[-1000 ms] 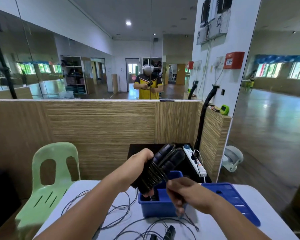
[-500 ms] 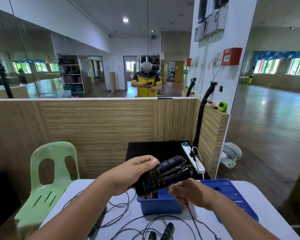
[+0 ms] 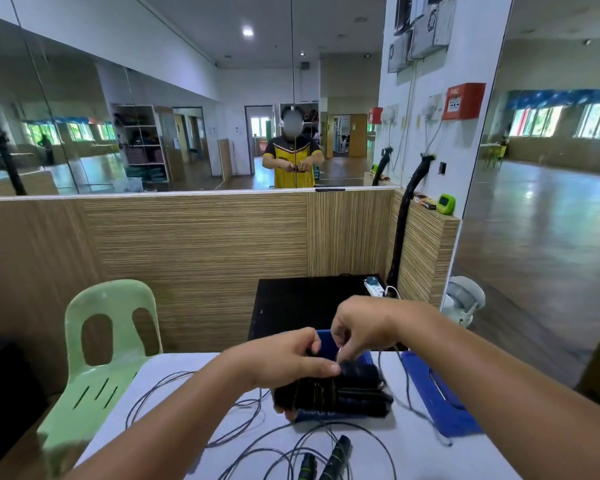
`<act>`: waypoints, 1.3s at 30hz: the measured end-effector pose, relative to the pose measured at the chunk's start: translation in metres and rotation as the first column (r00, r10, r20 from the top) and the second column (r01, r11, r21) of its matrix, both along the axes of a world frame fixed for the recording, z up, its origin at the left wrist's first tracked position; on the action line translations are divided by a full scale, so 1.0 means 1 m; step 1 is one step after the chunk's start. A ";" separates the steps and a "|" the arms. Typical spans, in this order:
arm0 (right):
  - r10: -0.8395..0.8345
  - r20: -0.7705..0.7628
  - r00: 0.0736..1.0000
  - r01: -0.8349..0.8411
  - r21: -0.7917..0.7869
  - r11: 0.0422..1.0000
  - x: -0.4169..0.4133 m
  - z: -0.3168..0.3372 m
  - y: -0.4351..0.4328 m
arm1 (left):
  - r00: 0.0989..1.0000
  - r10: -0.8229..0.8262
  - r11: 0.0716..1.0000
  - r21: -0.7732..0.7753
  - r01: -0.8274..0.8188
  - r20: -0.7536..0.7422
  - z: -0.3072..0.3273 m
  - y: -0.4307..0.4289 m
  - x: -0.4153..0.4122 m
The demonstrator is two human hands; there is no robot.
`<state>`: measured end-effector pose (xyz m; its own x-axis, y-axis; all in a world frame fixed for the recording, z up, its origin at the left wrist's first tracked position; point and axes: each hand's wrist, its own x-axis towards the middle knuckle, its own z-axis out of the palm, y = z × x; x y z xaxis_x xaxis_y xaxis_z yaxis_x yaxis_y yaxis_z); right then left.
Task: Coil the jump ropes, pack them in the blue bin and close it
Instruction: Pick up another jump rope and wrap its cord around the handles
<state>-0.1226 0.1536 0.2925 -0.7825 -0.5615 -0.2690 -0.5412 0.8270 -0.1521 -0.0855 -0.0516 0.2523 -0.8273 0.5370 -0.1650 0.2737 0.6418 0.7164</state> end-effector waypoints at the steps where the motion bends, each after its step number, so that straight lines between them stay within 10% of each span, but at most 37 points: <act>1: 0.007 -0.039 0.999 -0.005 0.030 1.000 0.000 0.006 -0.003 | 1.000 0.020 0.999 0.045 -0.022 0.023 -0.002 0.000 -0.003; 10: -0.127 -0.030 0.991 0.123 -0.100 0.987 0.013 0.023 -0.023 | 0.990 0.127 0.980 0.148 -0.136 0.065 -0.015 -0.005 -0.012; 16: -0.291 0.266 0.919 0.383 -0.431 0.817 0.024 0.007 -0.023 | 0.947 0.207 0.917 0.289 -0.276 0.246 -0.017 -0.012 -0.012; 39: 0.009 0.607 0.795 0.578 -0.762 0.292 0.080 -0.087 -0.001 | 0.928 0.219 0.870 0.371 -0.326 0.303 -0.021 -0.005 -0.012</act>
<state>-0.0427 0.1525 0.2059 -0.8973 -0.4280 -0.1079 0.0761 0.0908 -0.9930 -0.0977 -0.0567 0.2317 -0.9125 0.3589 -0.1963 -0.0859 0.3011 0.9497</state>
